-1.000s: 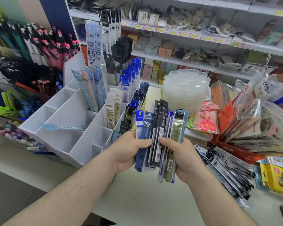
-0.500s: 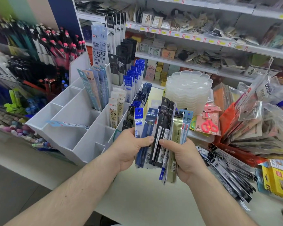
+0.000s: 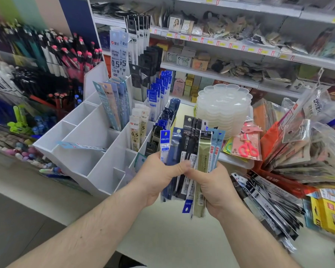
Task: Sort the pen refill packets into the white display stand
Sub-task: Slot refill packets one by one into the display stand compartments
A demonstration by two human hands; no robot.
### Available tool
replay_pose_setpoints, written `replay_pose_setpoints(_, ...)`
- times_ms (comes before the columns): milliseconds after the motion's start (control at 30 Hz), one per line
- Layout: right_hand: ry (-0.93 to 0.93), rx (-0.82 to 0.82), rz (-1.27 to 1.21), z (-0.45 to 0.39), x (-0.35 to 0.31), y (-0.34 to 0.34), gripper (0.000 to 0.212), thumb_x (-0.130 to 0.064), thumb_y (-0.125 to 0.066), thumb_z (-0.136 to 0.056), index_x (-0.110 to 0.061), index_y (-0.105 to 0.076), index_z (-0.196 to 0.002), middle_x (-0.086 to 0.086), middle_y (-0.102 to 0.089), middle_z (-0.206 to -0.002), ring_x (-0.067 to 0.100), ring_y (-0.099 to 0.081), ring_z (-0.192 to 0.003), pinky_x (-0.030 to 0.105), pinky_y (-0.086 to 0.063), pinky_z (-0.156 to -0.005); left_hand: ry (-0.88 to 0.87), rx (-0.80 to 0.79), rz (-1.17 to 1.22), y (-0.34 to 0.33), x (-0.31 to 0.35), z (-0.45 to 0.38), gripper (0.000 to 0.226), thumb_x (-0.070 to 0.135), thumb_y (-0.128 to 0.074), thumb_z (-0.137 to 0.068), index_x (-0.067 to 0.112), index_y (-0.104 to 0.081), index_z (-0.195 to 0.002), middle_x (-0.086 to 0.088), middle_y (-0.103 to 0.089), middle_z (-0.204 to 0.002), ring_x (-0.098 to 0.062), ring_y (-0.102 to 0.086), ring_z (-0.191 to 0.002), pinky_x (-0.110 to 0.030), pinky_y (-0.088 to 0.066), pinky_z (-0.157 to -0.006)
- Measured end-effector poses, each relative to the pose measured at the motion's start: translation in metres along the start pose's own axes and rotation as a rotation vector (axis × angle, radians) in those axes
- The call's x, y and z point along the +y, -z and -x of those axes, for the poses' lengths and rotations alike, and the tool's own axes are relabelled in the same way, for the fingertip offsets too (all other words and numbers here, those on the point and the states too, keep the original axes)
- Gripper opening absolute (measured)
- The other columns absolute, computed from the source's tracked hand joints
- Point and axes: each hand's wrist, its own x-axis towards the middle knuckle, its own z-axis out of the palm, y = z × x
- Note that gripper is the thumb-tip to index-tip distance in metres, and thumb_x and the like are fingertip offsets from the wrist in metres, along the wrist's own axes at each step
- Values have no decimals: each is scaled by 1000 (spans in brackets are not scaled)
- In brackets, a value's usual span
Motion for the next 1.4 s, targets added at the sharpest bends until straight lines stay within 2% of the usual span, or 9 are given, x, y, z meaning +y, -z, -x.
replay_pose_setpoints(133,-4,-86,-22,1,2,4,43,5,-78,-75,-3,-65,-116,18,-74,-106,38,-71,-100,52,-58,-85,98,-30,92,3,3,0,23,9,-72,-87,11,-67,-110,-11,-77,-97,-28,-74,-88,-40,-61,-71)
replay_pose_setpoints(233,-1,-113,-65,1,-1,6,50,-1,-75,-70,-2,-65,-118,19,-73,-110,39,-70,-103,53,-57,-89,122,-15,127,7,3,-2,27,11,-69,-89,9,-66,-115,-13,-76,-98,-30,-73,-89,-47,-60,-76)
replay_pose_setpoints(367,-3,-37,-86,-1,-5,7,43,1,-71,-74,-1,-66,-117,18,-74,-106,36,-72,-97,52,-59,-86,134,-33,138,7,1,-3,28,9,-66,-91,8,-64,-120,-17,-75,-104,-36,-71,-99,-54,-58,-86)
replay_pose_setpoints(533,-5,112,-70,-5,-8,11,27,9,-66,-84,2,-67,-110,20,-75,-97,36,-72,-88,52,-59,-82,82,2,59,9,0,-3,27,5,-67,-91,7,-61,-117,-13,-76,-100,-31,-73,-94,-50,-60,-81)
replay_pose_setpoints(700,92,81,47,-4,-8,-3,34,10,-74,-78,-6,-66,-107,8,-77,-91,22,-74,-84,33,-59,-73,-39,26,-41,9,-2,1,32,8,-78,-82,16,-64,-110,1,-78,-95,-18,-74,-93,-48,-58,-88)
replay_pose_setpoints(867,92,89,-4,-6,-5,-14,35,10,-73,-79,-5,-66,-109,14,-76,-97,31,-73,-92,45,-61,-81,-75,-8,-32,10,-3,4,34,8,-79,-81,20,-66,-110,2,-77,-100,-17,-73,-98,-51,-55,-94)
replay_pose_setpoints(1000,89,51,-20,-5,-5,-18,36,9,-75,-77,-2,-66,-110,14,-76,-97,28,-74,-89,35,-61,-75,-96,-26,-70,13,-6,3,37,9,-80,-80,18,-66,-113,2,-77,-102,-16,-73,-99,-46,-56,-91)
replay_pose_setpoints(1267,92,38,122,-5,0,-26,47,8,-83,-68,-8,-66,-109,7,-77,-95,25,-75,-90,39,-61,-78,-87,-61,-98,21,-13,-2,48,-10,-74,-78,13,-65,-119,-3,-76,-105,-19,-72,-101,-40,-58,-89)
replay_pose_setpoints(1400,85,21,140,-5,-1,-26,37,9,-80,-71,-8,-69,-102,6,-77,-89,24,-75,-85,37,-61,-74,-98,-120,-60,23,-12,-1,52,-9,-75,-78,13,-63,-124,-2,-76,-109,-17,-72,-102,-34,-59,-86)
